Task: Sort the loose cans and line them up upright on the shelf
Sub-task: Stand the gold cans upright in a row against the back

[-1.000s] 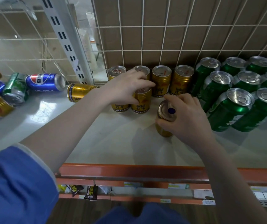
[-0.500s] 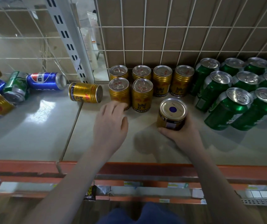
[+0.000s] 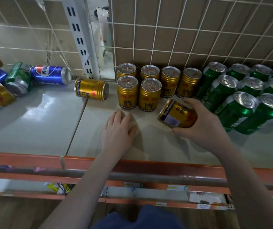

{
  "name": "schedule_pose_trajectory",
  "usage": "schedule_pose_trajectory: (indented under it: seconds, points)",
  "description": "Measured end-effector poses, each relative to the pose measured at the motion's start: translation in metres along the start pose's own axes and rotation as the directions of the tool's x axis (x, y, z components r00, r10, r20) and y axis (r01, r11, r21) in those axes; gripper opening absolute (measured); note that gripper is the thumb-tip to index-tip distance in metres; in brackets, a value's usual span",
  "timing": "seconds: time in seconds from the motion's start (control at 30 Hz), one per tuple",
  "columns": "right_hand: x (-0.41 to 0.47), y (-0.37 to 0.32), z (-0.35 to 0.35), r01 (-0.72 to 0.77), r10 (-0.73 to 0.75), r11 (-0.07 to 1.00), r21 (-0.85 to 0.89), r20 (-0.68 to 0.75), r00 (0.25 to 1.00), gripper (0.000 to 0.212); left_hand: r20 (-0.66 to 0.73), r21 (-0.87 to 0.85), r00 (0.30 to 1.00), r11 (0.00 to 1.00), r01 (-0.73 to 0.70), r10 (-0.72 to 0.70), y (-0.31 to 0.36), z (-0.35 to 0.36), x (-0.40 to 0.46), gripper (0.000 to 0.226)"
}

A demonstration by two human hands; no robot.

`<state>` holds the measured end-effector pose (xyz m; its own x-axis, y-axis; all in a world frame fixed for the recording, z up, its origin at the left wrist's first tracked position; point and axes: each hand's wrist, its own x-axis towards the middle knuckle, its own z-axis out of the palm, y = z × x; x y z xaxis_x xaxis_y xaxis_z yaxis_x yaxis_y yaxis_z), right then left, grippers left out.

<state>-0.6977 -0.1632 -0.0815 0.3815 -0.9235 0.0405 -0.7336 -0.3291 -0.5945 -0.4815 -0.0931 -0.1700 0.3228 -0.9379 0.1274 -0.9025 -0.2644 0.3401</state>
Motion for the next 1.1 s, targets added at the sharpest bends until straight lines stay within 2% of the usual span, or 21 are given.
schedule_pose_trajectory:
  seconds: [0.13,0.23,0.33,0.47,0.6,0.67,0.73,0.83,0.97,1.1]
  points:
    - [0.003,-0.006,-0.015,0.065,-0.066,0.981,-0.182,0.000,0.998,0.071,0.020,-0.003,1.000,1.000,0.007,-0.006,0.000,-0.001,0.000,0.048]
    - [0.008,-0.010,-0.024,0.109,-0.103,0.964,-0.244,0.039,0.994,0.069,0.018,0.006,1.000,1.000,0.008,-0.008,-0.001,-0.002,-0.002,0.048]
    - [0.015,-0.015,-0.031,0.184,-0.141,0.925,-0.333,0.149,0.979,0.072,0.034,0.009,0.999,1.000,0.010,-0.010,0.000,-0.002,-0.002,0.049]
    - [0.029,-0.023,-0.031,0.269,-0.104,0.831,-0.486,0.340,0.935,0.071,0.030,-0.003,0.999,1.000,0.011,-0.011,0.001,-0.003,-0.003,0.048]
    - [0.036,-0.029,-0.023,0.358,-0.108,0.787,-0.502,0.460,0.881,0.070,0.035,-0.016,0.999,1.000,0.020,-0.019,0.001,-0.003,-0.002,0.049]
    - [0.035,-0.034,-0.021,0.324,-0.088,0.825,-0.463,0.461,0.883,0.068,0.037,-0.024,0.999,0.999,0.021,-0.020,0.002,-0.003,-0.002,0.048]
    - [0.034,-0.038,-0.021,0.218,-0.015,0.831,-0.512,0.372,0.928,0.072,0.035,-0.032,0.999,0.999,0.024,-0.023,0.003,-0.004,-0.002,0.048]
    - [0.036,-0.048,-0.023,0.095,0.113,0.675,-0.732,0.230,0.967,0.069,0.035,-0.023,0.999,1.000,0.022,-0.021,0.004,-0.005,-0.002,0.047]
    - [0.051,-0.052,-0.026,0.131,0.101,0.699,-0.703,0.278,0.955,0.057,0.024,-0.043,1.000,0.999,0.014,-0.013,0.004,-0.006,-0.003,0.047]
    - [0.070,-0.056,-0.035,0.191,0.087,0.723,-0.664,0.361,0.928,0.059,0.009,-0.051,1.000,0.999,-0.009,0.010,0.003,-0.006,-0.003,0.047]
